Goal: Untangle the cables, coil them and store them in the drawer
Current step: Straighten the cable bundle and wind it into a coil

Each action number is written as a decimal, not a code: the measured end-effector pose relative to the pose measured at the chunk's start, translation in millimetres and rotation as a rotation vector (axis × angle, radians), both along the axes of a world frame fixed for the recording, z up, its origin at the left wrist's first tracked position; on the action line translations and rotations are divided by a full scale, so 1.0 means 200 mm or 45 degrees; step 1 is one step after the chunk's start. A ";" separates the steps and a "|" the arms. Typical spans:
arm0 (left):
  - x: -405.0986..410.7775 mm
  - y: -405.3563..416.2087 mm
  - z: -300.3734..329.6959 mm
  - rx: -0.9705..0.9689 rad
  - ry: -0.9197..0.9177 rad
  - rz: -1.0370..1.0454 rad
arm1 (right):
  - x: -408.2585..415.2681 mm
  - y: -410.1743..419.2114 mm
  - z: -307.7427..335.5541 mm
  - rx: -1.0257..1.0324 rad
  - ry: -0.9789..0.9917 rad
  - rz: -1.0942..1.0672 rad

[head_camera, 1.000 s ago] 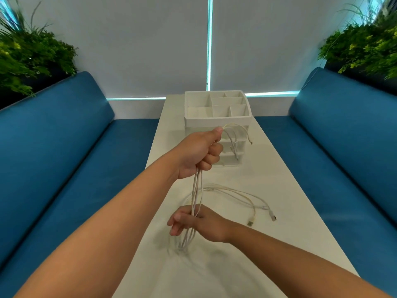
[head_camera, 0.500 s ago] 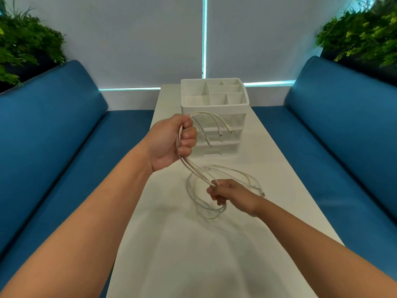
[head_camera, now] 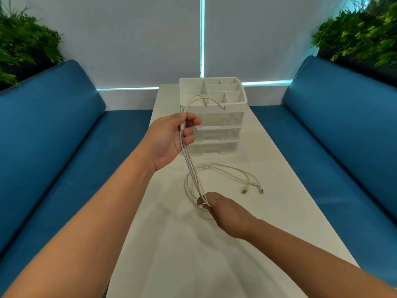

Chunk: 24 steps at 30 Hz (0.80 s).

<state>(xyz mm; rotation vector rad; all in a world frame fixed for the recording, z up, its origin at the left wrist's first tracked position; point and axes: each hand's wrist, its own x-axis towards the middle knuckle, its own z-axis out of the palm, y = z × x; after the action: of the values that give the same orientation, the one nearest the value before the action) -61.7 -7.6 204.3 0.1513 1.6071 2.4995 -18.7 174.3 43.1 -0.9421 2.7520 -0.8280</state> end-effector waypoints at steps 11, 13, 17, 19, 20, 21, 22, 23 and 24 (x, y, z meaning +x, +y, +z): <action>0.00 -0.11 0.04 0.074 -0.170 0.006 | -0.04 0.03 0.08 -0.015 0.363 0.079; 0.02 -0.10 0.05 -0.002 -0.178 -0.032 | -0.09 0.02 0.09 0.008 0.336 0.119; 0.07 -0.08 0.04 -0.178 -0.190 -0.079 | -0.23 0.04 0.14 0.095 -0.009 0.094; 0.10 -0.07 0.03 -0.273 -0.193 -0.098 | -0.29 0.04 0.20 0.141 -0.122 0.038; 0.11 -0.06 0.02 -0.326 -0.190 -0.102 | -0.32 0.04 0.22 0.154 -0.145 -0.001; 0.12 -0.06 0.02 -0.378 -0.188 -0.100 | -0.34 0.04 0.25 0.154 -0.178 -0.041; 0.13 -0.06 0.01 -0.421 -0.189 -0.090 | -0.37 0.05 0.26 0.120 -0.241 -0.077; 0.14 -0.07 0.00 -0.453 -0.196 -0.074 | -0.38 0.07 0.27 0.052 -0.338 -0.114; 0.15 -0.08 -0.02 -0.472 -0.207 -0.053 | -0.40 0.09 0.28 -0.049 -0.451 -0.145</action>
<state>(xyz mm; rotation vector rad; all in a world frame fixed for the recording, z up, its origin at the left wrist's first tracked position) -32.5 -23.3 201.1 -0.0637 1.9334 2.0761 -97.9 191.3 98.7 -0.5801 2.5062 -0.9635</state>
